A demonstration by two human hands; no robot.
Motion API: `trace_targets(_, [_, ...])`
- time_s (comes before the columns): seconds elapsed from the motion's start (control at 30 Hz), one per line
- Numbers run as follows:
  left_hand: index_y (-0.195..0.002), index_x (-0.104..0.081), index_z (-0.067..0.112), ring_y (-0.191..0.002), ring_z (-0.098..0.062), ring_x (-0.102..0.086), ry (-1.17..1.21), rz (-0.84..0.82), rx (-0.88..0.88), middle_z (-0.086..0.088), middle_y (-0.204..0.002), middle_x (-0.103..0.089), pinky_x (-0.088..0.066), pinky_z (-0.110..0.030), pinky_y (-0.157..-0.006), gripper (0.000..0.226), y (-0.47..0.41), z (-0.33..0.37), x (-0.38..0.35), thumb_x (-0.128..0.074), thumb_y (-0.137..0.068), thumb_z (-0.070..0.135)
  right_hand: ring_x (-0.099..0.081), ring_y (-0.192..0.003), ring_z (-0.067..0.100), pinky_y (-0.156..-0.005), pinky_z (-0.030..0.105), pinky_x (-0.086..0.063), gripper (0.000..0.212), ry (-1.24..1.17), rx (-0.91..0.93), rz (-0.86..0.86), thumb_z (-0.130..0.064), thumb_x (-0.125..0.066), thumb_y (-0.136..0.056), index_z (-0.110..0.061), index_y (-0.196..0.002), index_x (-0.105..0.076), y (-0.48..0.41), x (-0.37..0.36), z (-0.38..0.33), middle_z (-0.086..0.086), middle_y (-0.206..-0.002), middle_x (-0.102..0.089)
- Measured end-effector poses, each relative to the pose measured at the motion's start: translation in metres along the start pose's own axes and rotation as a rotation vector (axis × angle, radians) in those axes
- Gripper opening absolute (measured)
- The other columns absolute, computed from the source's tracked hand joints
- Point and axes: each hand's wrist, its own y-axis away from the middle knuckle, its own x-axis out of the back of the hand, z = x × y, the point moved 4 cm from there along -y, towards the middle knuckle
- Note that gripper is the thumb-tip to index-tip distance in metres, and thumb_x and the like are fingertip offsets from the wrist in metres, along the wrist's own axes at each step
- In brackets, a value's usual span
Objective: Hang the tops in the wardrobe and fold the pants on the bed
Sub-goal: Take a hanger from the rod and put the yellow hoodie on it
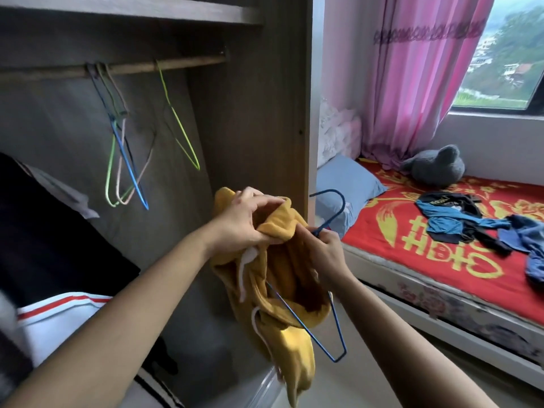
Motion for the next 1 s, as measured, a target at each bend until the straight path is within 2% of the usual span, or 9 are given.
trace_targets(0.13, [-0.15, -0.021, 0.045, -0.149, -0.015, 0.005, -0.517, 0.007, 0.056, 0.005, -0.161, -0.012, 0.004, -0.052, -0.119, 0.133, -0.015, -0.013, 0.033, -0.036, -0.032, 0.106, -0.045, -0.043, 0.002, -0.046, 0.02, -0.034, 0.029, -0.039, 0.111, -0.108, -0.029, -0.059, -0.098, -0.017, -0.074, -0.071, 0.005, 0.01, -0.041, -0.011, -0.045, -0.05])
trace_targets(0.2, [-0.14, -0.042, 0.039, -0.145, -0.017, -0.021, -0.531, -0.014, 0.05, 0.002, -0.147, -0.044, 0.003, -0.051, -0.118, 0.123, -0.023, -0.018, 0.037, -0.008, -0.043, 0.107, -0.045, -0.041, 0.002, -0.045, 0.018, -0.035, 0.029, 0.012, 0.159, -0.125, -0.028, -0.057, -0.098, -0.008, -0.084, -0.072, 0.006, 0.016, -0.054, -0.012, -0.044, -0.049])
trace_targets(0.3, [-0.087, -0.062, 0.028, -0.098, -0.022, -0.056, -0.577, 0.086, 0.015, 0.006, -0.09, -0.063, -0.031, -0.046, -0.103, 0.105, -0.025, -0.017, 0.037, 0.014, -0.06, 0.096, -0.044, -0.043, 0.003, -0.047, 0.021, -0.035, 0.032, 0.06, 0.2, -0.111, -0.031, -0.058, -0.098, -0.007, -0.084, -0.074, 0.003, 0.025, -0.055, -0.011, -0.045, -0.049])
trace_targets(0.53, [-0.06, -0.048, 0.025, -0.059, -0.005, -0.046, -0.536, 0.266, -0.021, 0.011, -0.06, -0.052, -0.029, -0.045, -0.103, 0.06, -0.026, 0.013, 0.001, -0.023, -0.091, 0.069, -0.049, -0.057, 0.011, -0.058, 0.027, -0.039, 0.052, 0.078, 0.146, 0.027, -0.054, -0.031, -0.103, -0.017, -0.076, -0.055, -0.007, 0.018, -0.015, -0.008, -0.056, -0.05])
trace_targets(0.63, [-0.068, -0.056, 0.024, -0.067, -0.008, -0.051, -0.579, 0.258, -0.011, 0.009, -0.068, -0.058, -0.032, -0.044, -0.103, 0.059, -0.029, 0.028, -0.015, -0.02, -0.095, 0.063, -0.05, -0.064, 0.012, -0.06, 0.025, -0.039, 0.052, 0.073, 0.11, 0.067, -0.066, -0.026, -0.098, -0.026, -0.074, -0.049, -0.012, 0.016, 0.002, -0.006, -0.067, -0.05])
trace_targets(0.7, [-0.065, -0.049, 0.027, -0.068, -0.01, -0.051, -0.64, 0.216, -0.032, 0.008, -0.07, -0.056, -0.042, -0.034, -0.084, 0.057, -0.03, 0.034, -0.03, -0.016, -0.095, 0.063, -0.05, -0.069, 0.009, -0.062, 0.023, -0.039, 0.052, 0.106, 0.096, 0.078, -0.078, -0.021, -0.091, -0.035, -0.076, -0.047, -0.013, 0.018, 0.005, -0.012, -0.072, -0.05])
trace_targets(0.8, [-0.062, -0.046, 0.025, -0.061, -0.01, -0.049, -0.615, 0.181, -0.02, 0.01, -0.066, -0.052, -0.028, -0.021, -0.055, 0.057, -0.025, 0.035, -0.043, -0.023, -0.094, 0.067, -0.055, -0.07, 0.015, -0.065, 0.028, -0.043, 0.059, 0.177, 0.144, 0.05, -0.068, -0.017, -0.097, -0.025, -0.074, -0.05, -0.011, 0.025, 0.002, -0.006, -0.069, -0.053])
trace_targets(0.9, [-0.06, -0.049, 0.021, -0.058, -0.01, -0.05, -0.514, 0.189, 0.068, 0.006, -0.062, -0.056, -0.026, -0.021, -0.054, 0.065, -0.018, 0.024, -0.045, -0.03, -0.086, 0.077, -0.057, -0.077, 0.015, -0.072, 0.031, -0.045, 0.064, 0.359, 0.229, 0.046, -0.063, -0.015, -0.098, -0.014, -0.084, -0.054, -0.009, 0.037, -0.001, -0.004, -0.077, -0.057])
trace_targets(1.0, [-0.065, -0.056, 0.019, -0.062, -0.012, -0.053, -0.456, 0.177, 0.183, 0.005, -0.065, -0.06, -0.032, -0.028, -0.066, 0.074, -0.014, 0.009, -0.048, -0.034, -0.075, 0.088, -0.053, -0.095, 0.015, -0.084, 0.036, -0.043, 0.062, 0.553, 0.299, 0.241, -0.067, -0.017, -0.093, -0.019, -0.102, -0.055, -0.005, 0.063, 0.015, -0.002, -0.1, -0.057])
